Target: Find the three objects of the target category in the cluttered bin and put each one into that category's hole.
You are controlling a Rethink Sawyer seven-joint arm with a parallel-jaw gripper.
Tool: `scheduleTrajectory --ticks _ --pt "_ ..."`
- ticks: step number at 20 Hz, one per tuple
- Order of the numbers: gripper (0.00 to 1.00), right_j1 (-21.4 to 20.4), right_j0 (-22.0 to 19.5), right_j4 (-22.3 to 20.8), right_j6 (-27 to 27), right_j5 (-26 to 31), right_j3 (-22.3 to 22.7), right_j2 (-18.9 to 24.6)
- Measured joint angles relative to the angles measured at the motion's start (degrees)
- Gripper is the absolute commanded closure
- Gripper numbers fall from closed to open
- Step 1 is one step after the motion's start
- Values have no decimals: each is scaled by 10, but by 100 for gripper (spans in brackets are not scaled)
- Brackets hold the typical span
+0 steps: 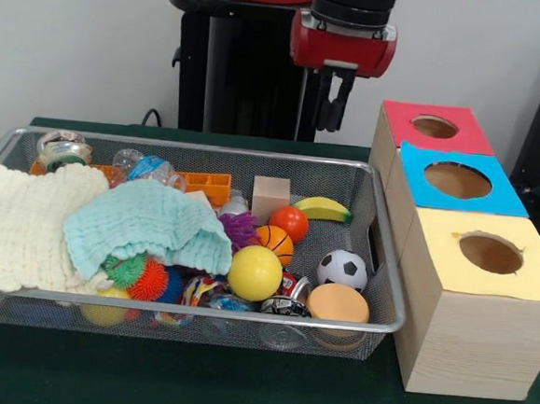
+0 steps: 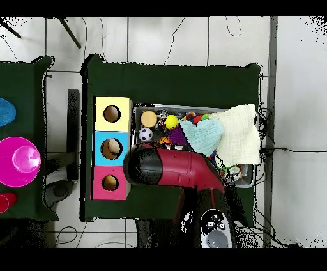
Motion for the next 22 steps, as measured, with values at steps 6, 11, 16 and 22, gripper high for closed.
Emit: scheduleTrajectory --ticks 6,11,16,22 --pt "100 7 -24 -20 0 0 -11 19" --pt "100 17 -47 -37 0 0 -25 38" --pt "100 25 -70 -50 0 6 -36 58" --pt "100 36 -102 -71 0 26 -54 82"
